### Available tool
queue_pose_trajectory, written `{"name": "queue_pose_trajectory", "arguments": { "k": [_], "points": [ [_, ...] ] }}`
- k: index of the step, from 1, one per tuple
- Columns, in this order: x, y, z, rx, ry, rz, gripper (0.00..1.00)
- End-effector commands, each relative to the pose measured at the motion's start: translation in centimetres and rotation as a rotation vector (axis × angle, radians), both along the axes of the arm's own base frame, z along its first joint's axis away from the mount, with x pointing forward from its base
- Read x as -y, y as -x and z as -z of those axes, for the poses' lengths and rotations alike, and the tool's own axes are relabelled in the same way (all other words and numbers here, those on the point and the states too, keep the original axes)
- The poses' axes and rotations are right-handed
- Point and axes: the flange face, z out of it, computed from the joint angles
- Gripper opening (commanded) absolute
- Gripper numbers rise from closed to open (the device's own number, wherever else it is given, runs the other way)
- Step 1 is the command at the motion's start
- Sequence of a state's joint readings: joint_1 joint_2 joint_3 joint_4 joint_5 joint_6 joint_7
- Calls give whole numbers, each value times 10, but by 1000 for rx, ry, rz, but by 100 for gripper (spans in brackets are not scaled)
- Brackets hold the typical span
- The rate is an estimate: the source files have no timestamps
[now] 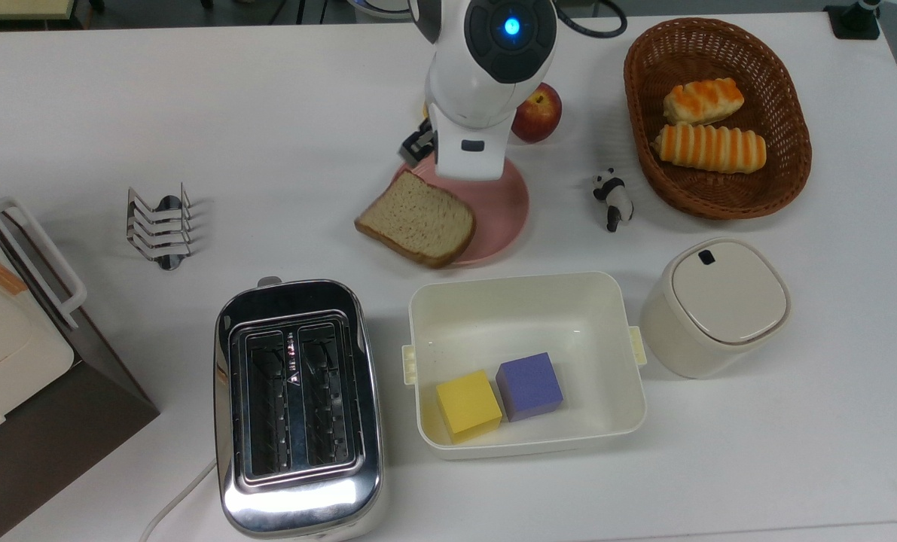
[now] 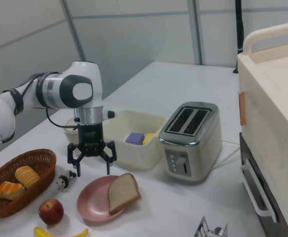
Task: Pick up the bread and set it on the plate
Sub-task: 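Open the gripper to release the bread onto the plate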
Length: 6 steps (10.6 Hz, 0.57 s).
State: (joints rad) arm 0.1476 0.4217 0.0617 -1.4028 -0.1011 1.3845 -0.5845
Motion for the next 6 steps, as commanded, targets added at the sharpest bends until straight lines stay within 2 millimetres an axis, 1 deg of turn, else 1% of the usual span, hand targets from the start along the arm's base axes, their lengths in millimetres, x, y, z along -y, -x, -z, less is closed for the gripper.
{"name": "queue_pose_trajectory", "arguments": {
  "k": [1,3,4,6],
  "points": [
    [18,-3,-11,34,122,-17,100],
    [26,-15,-21,159,166,133,100],
    [36,-20,-26,216,189,220,100],
    [43,-27,-36,300,203,338,100]
  ]
}}
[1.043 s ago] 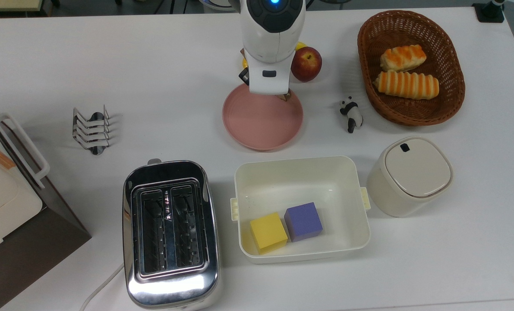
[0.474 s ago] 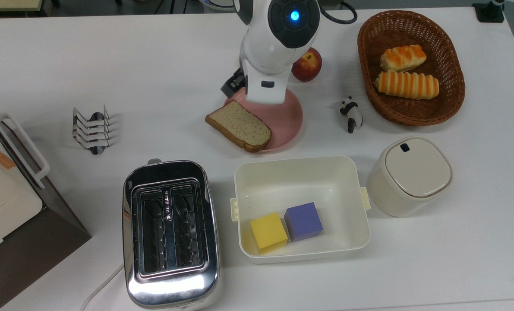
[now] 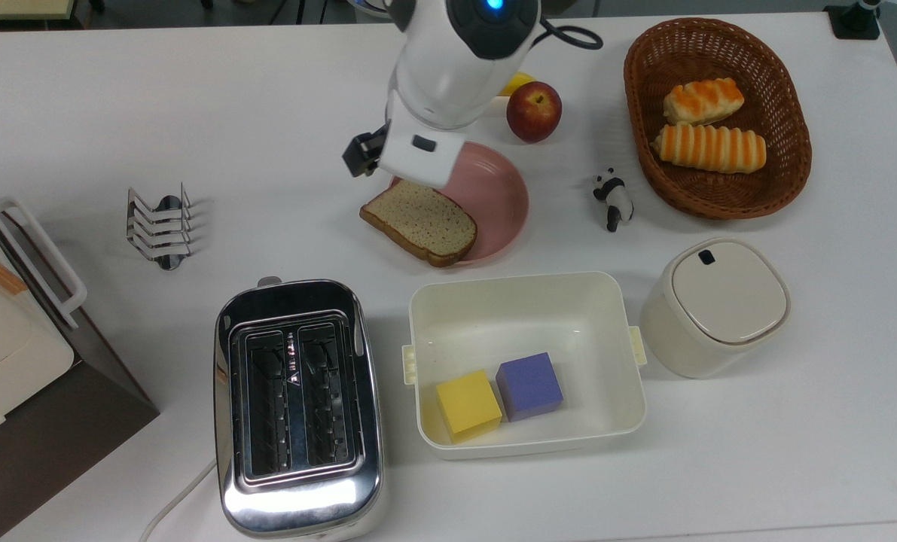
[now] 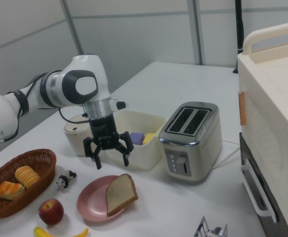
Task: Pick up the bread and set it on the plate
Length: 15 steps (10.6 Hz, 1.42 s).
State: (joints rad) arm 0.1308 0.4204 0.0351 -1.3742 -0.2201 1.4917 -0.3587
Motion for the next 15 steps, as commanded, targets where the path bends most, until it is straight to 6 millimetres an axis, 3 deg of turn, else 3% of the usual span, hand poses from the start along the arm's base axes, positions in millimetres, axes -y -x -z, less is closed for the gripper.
{"name": "queue_pose_trajectory", "arguments": {
  "k": [1,3,5,8,10,15],
  "points": [
    [15,-3,-25,149,43,204,100],
    [31,1,-60,263,41,353,100],
    [66,16,-99,334,18,521,100],
    [94,40,-137,388,-131,616,100],
    [102,56,-146,444,-230,662,100],
    [99,55,-142,438,-229,657,100]
  ]
}}
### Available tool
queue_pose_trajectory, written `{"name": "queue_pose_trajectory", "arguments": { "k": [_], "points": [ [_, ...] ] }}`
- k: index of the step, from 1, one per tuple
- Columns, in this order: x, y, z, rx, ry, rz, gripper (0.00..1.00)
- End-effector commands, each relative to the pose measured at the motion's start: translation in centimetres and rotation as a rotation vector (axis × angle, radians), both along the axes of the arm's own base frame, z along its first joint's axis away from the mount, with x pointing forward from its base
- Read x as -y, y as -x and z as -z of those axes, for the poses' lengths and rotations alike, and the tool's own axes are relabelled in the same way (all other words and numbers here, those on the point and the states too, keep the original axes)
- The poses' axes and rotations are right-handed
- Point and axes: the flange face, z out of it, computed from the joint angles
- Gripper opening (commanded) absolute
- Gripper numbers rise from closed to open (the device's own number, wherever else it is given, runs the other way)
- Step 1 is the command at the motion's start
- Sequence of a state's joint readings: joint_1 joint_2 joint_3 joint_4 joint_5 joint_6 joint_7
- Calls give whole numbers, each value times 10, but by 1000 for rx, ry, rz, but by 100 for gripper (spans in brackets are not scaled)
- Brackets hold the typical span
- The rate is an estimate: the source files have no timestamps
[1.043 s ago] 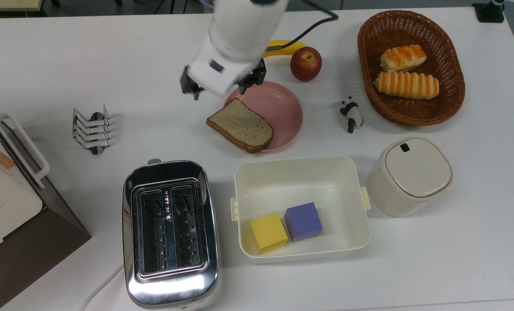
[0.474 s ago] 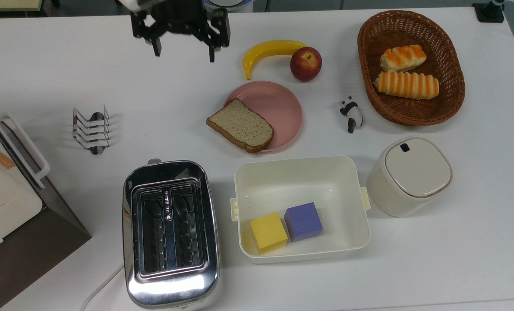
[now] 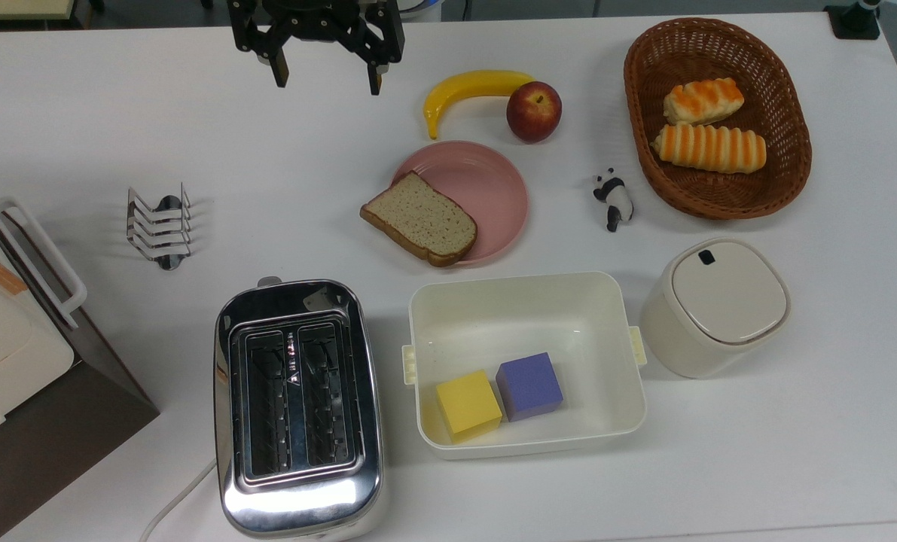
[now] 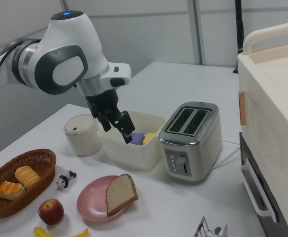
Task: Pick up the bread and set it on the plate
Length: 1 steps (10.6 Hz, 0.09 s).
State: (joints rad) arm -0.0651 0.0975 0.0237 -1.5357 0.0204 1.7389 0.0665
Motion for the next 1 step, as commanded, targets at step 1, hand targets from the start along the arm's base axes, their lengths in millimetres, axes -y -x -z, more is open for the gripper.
{"name": "queue_pose_trajectory", "arguments": {
  "k": [1],
  "points": [
    [-6,9,2,5,-17,12,100]
  ]
}}
